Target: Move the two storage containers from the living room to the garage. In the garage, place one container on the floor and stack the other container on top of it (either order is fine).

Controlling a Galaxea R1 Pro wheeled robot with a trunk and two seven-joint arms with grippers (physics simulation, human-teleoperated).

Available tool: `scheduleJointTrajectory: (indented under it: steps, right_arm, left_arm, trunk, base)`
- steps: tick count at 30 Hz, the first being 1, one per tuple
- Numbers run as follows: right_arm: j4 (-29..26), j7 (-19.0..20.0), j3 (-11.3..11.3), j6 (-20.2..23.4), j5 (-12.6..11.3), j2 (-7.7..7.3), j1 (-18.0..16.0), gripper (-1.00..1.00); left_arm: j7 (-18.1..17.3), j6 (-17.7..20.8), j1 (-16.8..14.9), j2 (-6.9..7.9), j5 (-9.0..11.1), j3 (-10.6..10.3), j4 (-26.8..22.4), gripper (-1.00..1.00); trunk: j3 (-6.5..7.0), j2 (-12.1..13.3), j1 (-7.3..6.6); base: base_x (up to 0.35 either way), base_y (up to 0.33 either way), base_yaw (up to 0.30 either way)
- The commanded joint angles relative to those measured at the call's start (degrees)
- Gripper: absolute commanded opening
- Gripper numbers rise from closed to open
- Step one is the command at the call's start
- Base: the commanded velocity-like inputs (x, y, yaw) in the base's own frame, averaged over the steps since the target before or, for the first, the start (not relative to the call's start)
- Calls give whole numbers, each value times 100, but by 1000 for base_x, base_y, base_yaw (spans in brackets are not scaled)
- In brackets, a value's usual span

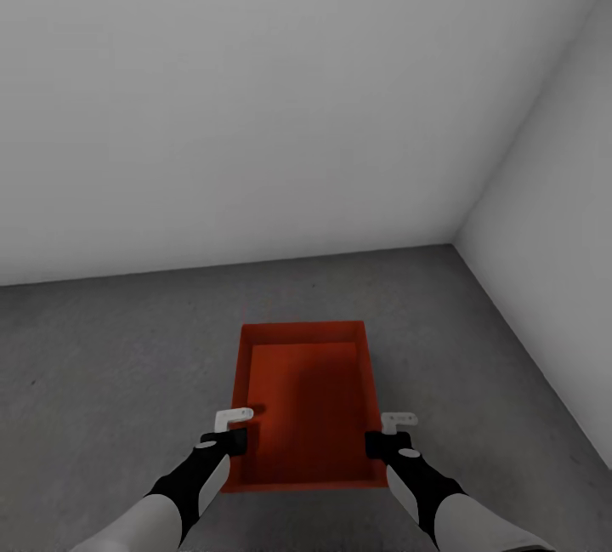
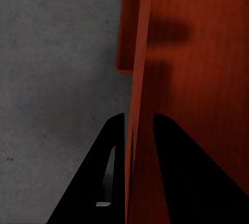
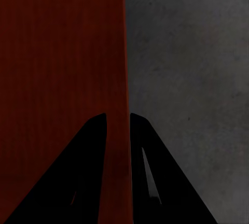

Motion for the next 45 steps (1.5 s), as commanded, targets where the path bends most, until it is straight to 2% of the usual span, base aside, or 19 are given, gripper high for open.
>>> scheduleJointTrajectory:
  steps: [1, 24, 34, 45]
  right_arm:
    - [19, -46, 3, -19, -59, -42, 0, -100]
    - [19, -46, 3, -32, -62, -44, 0, -100]
    - [20, -46, 3, -32, -60, -42, 0, -100]
    - [21, -46, 3, -32, -59, -44, -1, -100]
  left_arm:
    - [148, -196, -2, 182, -71, 91, -78, -100]
    - [148, -196, -1, 182, -73, 91, -78, -100]
    - [148, -196, -3, 182, -73, 91, -79, -100]
    - [148, -196, -4, 182, -71, 91, -80, -100]
  trunk:
    - [-11, -9, 2]
    - [-17, -9, 2]
    - [45, -9, 2]
    - [54, -9, 2]
  base:
    - [0, 0, 0]
    - [0, 0, 0]
    - [0, 0, 0]
    - [0, 0, 0]
